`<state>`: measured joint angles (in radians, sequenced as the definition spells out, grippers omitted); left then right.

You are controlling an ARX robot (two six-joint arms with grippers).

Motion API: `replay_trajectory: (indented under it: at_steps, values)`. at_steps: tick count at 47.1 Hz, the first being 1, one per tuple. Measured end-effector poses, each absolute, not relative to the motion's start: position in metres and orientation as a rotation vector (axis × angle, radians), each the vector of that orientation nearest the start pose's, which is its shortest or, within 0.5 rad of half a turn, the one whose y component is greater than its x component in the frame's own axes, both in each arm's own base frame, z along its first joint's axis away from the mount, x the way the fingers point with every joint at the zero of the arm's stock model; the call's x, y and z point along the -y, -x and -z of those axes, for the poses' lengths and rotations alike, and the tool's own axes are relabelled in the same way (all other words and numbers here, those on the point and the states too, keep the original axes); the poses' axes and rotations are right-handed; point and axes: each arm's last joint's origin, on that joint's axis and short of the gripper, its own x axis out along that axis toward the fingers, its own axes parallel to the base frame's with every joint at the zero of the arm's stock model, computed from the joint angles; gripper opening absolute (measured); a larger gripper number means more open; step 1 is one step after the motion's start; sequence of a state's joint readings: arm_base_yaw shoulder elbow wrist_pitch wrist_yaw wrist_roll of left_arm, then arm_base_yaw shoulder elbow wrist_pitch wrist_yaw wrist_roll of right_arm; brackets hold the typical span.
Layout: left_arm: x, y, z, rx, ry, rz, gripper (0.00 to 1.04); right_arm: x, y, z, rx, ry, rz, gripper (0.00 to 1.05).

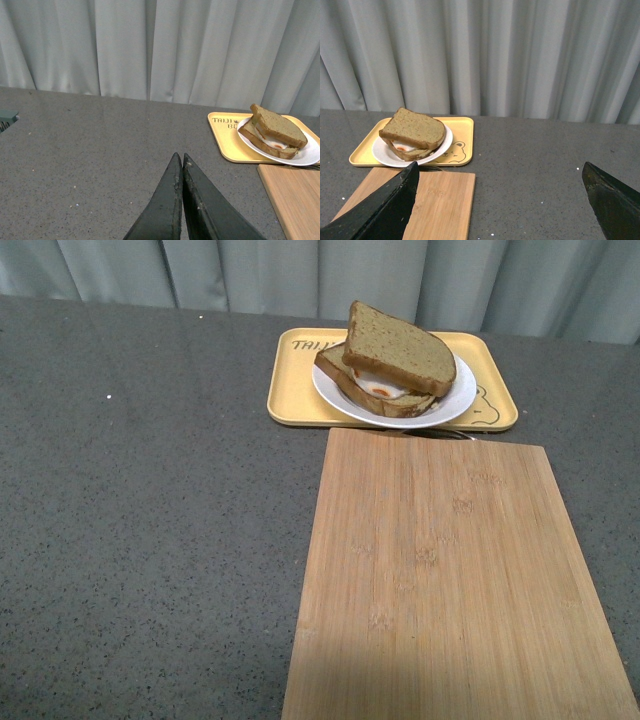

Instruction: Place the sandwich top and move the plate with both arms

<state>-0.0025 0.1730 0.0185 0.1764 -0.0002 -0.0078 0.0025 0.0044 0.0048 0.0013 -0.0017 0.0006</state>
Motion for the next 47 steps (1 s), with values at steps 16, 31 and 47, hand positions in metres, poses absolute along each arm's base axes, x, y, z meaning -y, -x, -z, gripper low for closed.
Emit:
replay_trajectory:
  at_steps: [16, 31, 47]
  values:
    - [0.0002, -0.0968, -0.1697, 0.016, 0.008, 0.003, 0.25, -0.0003, -0.0977, -0.1648, 0.001, -0.001, -0.004, 0.95]
    - [0.0002, -0.0968, -0.1697, 0.017, 0.008, 0.003, 0.85, -0.0003, -0.0977, -0.1648, 0.001, -0.001, -0.004, 0.95]
    - [0.0002, -0.0968, -0.1697, 0.017, 0.007, 0.003, 0.98, -0.0003, -0.0977, -0.1648, 0.001, -0.001, -0.005, 0.95]
